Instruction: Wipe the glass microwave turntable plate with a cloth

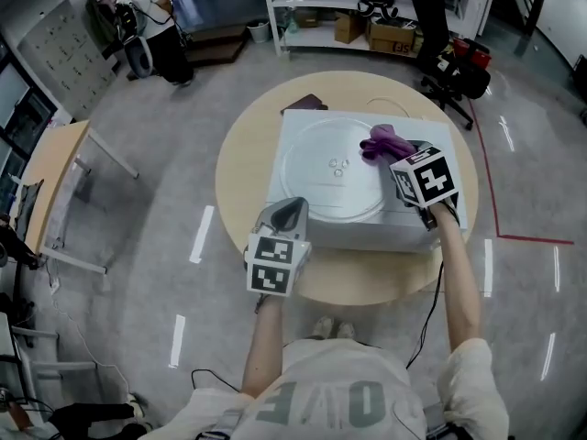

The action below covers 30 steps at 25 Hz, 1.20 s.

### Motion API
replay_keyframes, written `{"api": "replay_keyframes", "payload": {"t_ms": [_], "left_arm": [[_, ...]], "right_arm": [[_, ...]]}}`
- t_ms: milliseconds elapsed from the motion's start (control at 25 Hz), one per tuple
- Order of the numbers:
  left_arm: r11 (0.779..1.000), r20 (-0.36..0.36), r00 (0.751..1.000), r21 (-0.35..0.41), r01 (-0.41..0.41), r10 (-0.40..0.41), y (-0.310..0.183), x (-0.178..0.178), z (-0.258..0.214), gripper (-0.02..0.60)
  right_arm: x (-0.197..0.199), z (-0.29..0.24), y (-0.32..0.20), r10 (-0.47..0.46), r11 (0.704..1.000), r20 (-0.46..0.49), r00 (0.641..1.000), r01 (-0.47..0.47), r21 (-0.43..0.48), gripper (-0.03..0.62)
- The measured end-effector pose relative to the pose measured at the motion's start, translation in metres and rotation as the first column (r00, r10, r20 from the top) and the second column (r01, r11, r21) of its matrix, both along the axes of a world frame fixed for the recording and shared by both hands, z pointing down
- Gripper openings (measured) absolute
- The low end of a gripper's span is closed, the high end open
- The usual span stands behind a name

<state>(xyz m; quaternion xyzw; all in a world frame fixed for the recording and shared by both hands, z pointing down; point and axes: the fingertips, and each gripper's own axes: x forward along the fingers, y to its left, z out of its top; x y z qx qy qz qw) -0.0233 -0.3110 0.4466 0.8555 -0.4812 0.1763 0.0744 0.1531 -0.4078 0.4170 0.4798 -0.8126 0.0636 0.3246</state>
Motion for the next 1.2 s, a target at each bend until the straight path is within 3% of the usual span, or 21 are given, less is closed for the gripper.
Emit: {"api": "replay_keyframes", "payload": {"t_ms": [200,480,840,1200], "left_arm": [[1.0,-0.001,1.0,0.007,0.004,-0.004,-0.003,0.003,-0.002,0.003],[1.0,-0.009,1.0,0.024,0.008,-0.008,-0.003,-0.001,-0.007,0.003],[1.0,-0.018,1.0,0.025,0.007,-0.007,-0.001,0.0,-0.008,0.003],[1.0,-0.029,1.0,0.011,0.003,-0.003,0.001,-0.002,-0.005,0.003]], "right_arm": [[0.013,0.0,0.034,0.005,1.0,-0.016,1.0,-0.005,0.015,0.048],[-0.004,0.009,0.092,-0.044,0.999,-0.02,0.999,0.044,0.015,0.048],[-0.054,0.01,0.137,-0.191,0.981,-0.029,0.981,0.191,-0.012,0.048],[-0.116,0.01,0.139,-0.333,0.943,-0.067,0.94,0.333,-0.014,0.048]]}}
